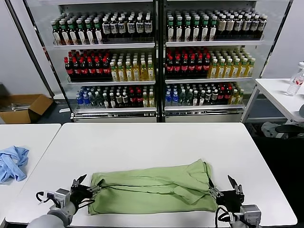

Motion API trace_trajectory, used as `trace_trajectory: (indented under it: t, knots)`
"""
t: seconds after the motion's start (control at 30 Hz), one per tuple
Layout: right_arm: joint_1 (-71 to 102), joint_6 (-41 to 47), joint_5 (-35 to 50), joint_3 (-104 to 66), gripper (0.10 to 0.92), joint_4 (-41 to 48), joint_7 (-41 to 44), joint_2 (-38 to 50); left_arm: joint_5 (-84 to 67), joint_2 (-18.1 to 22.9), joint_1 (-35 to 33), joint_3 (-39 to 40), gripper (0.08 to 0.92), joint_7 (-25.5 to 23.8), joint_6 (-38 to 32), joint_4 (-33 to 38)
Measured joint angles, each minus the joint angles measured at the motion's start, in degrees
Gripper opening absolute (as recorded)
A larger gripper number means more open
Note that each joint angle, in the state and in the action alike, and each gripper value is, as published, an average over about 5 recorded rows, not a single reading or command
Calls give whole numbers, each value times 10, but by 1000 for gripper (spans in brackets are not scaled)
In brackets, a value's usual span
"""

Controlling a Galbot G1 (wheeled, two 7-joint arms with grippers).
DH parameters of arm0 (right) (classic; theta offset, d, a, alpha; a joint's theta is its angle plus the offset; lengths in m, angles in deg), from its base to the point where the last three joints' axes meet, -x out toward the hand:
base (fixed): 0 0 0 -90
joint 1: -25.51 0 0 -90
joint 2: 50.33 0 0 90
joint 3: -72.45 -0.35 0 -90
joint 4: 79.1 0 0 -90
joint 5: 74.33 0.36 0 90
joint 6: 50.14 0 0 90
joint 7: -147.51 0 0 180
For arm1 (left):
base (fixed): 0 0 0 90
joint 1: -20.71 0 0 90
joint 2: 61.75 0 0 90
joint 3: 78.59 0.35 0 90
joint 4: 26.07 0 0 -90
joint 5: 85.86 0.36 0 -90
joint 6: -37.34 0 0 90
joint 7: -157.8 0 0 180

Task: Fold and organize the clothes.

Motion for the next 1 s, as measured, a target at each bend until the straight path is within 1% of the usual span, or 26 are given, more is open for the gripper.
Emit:
trace_trajectory:
  t: [0.1,0.2,0.23,0.33,0.57,0.73,1.0]
  knots:
    - [-4,-2,0,2,820,3,0,0,-17,21,-3,8,815,38,4,3]
    - [-7,-3,0,4,822,5,1,1,-35,41,-5,14,813,72,7,5]
    - [-8,-3,-1,5,822,5,1,2,-42,47,-6,16,801,82,7,5]
    - [-10,-4,-2,7,823,7,1,1,-62,60,-8,20,733,107,9,8]
    - [-14,-5,-8,18,822,7,0,-3,-91,79,-10,30,525,141,10,9]
    - [-14,-6,-13,20,823,7,0,-5,-98,93,-9,39,386,152,10,8]
    - [-15,-7,-22,23,823,6,0,-7,-64,107,-4,51,154,152,9,10]
